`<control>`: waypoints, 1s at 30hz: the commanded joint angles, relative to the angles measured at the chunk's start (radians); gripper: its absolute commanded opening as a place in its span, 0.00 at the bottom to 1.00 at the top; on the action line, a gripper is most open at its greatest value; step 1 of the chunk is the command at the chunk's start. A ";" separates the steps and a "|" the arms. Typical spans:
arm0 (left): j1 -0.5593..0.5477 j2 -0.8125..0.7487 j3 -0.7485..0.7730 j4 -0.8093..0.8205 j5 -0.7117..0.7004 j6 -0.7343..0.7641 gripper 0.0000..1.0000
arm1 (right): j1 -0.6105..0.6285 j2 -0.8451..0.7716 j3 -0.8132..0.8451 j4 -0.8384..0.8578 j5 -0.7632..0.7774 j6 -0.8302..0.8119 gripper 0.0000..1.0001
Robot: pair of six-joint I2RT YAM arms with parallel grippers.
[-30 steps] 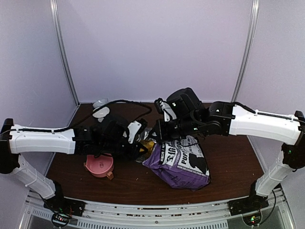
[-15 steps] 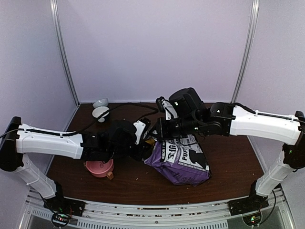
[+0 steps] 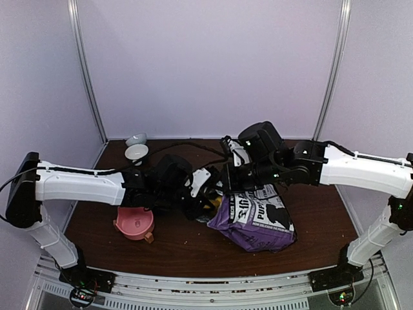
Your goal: Serve the pet food
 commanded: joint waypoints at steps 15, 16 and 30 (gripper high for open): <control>0.038 0.014 -0.002 -0.036 0.633 -0.009 0.00 | -0.035 -0.079 -0.023 0.090 0.013 0.015 0.00; 0.053 -0.003 -0.017 -0.013 0.662 -0.039 0.00 | -0.036 -0.083 -0.026 0.089 0.015 0.016 0.00; 0.178 -0.170 -0.157 0.156 0.702 -0.458 0.00 | -0.051 -0.117 -0.057 0.081 0.033 0.023 0.00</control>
